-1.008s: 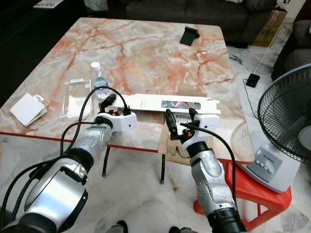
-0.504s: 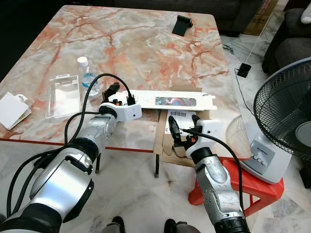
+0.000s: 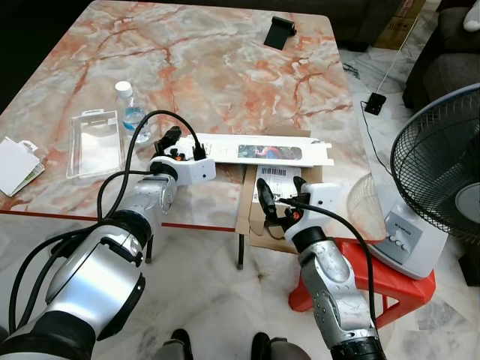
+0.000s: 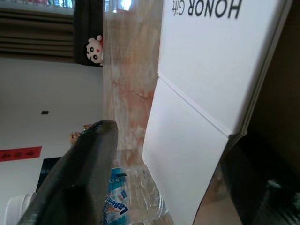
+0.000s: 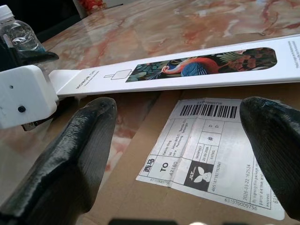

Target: Picking trash to rubbish bin

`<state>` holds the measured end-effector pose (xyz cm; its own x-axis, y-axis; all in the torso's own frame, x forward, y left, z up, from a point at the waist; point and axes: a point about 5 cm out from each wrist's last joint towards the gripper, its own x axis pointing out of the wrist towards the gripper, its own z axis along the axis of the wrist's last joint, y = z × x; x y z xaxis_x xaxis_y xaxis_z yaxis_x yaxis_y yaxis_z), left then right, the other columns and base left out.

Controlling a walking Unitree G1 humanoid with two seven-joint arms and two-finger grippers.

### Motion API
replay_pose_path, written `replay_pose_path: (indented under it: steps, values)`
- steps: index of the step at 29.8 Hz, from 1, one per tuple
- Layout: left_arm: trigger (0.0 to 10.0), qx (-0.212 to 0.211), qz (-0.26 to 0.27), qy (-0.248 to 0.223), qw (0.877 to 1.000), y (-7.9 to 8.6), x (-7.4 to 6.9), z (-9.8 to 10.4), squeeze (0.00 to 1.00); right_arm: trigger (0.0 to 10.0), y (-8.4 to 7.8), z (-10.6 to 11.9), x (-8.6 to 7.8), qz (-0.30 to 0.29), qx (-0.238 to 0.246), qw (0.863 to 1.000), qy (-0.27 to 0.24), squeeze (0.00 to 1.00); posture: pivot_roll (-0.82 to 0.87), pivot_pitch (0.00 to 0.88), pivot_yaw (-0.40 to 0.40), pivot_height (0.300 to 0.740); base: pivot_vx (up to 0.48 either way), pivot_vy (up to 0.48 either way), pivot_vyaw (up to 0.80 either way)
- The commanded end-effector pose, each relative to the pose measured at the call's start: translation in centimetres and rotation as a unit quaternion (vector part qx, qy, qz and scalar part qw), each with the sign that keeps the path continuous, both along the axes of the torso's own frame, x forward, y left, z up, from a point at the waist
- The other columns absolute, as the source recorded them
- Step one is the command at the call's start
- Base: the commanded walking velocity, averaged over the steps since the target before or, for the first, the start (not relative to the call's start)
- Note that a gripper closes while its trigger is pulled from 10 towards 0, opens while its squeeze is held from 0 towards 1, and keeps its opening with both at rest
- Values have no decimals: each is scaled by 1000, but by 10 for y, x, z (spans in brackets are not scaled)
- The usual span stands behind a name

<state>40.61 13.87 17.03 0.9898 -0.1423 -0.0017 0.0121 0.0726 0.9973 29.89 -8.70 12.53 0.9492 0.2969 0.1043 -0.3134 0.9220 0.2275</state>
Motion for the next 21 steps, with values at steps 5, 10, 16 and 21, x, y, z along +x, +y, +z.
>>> replay_pose_path:
  steps: [5,10,16,21]
  values:
    - [0,9,22,6,1000,13,1,0,0,10000,13,-2,-6,4,32,999,14,0,-151,221,-66,740,0,0,0]
    - [0,2,28,8,1000,16,0,-3,0,10000,13,0,-3,2,33,999,12,0,-145,211,-59,740,0,0,0]
    - [0,-6,20,9,1000,14,-2,-7,0,10000,14,1,-1,2,34,999,9,0,-146,200,-55,740,0,0,0]
    - [0,-24,-2,4,1000,4,-2,-4,0,10000,12,0,-1,-2,33,999,9,0,-150,197,-54,740,0,0,0]
